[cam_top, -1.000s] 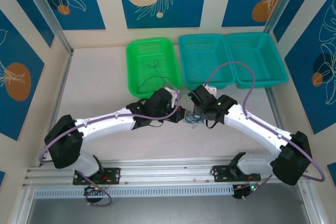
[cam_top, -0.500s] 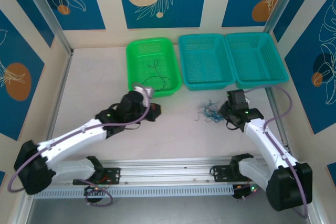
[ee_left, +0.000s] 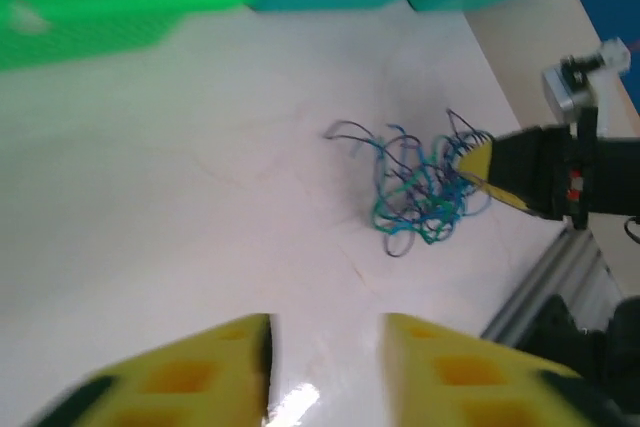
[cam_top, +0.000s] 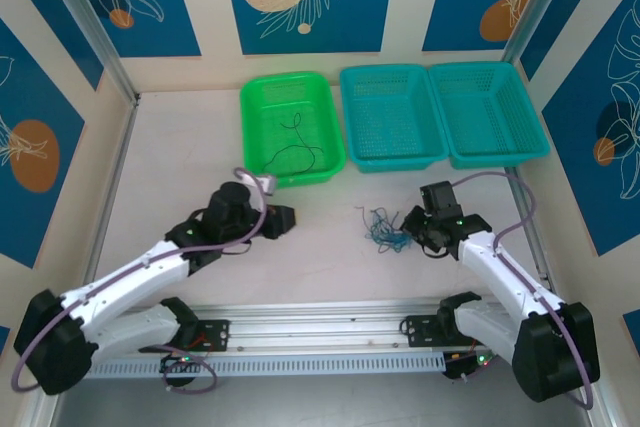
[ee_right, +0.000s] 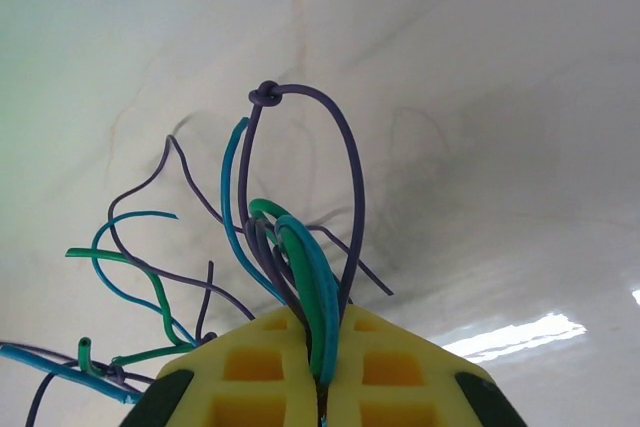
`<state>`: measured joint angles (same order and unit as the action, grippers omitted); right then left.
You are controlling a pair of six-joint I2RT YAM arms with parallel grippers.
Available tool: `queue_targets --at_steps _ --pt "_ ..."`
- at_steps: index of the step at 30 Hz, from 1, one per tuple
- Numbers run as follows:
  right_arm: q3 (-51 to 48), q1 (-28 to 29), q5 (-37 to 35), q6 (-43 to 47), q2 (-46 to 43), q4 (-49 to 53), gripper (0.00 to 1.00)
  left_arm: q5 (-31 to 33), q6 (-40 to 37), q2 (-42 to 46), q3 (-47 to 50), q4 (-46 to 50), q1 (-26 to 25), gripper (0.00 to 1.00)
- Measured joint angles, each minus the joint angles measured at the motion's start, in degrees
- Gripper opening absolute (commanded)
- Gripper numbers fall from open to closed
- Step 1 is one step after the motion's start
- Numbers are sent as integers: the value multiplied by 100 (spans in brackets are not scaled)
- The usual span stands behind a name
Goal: Untangle the cables
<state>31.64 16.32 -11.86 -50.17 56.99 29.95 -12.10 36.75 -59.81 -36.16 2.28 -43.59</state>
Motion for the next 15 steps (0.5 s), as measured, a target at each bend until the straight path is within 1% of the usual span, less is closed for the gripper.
queue_targets --at_steps 3,5,7,10,11,13,15 --pt "120 223 109 254 26 -92 0 28 -83 -389 -129 -59 -323 52" --pt "247 361 197 431 22 -157 0 111 -85 -560 -214 -109 -348 56" --pt "365 505 317 568 22 -238 0 52 -39 -704 -214 -411 -348 65" --pt "514 717 518 719 24 -284 0 -151 68 -955 -214 -1029 -382 86" --pt "560 782 584 752 26 -295 0 -177 133 -1032 -214 -1176 -396 89" --pt "647 907 693 817 63 -326 0 -168 188 -1241 -216 -1419 -420 92" --pt "708 1016 769 850 125 -356 0 15 271 -1427 -236 -1449 -431 90"
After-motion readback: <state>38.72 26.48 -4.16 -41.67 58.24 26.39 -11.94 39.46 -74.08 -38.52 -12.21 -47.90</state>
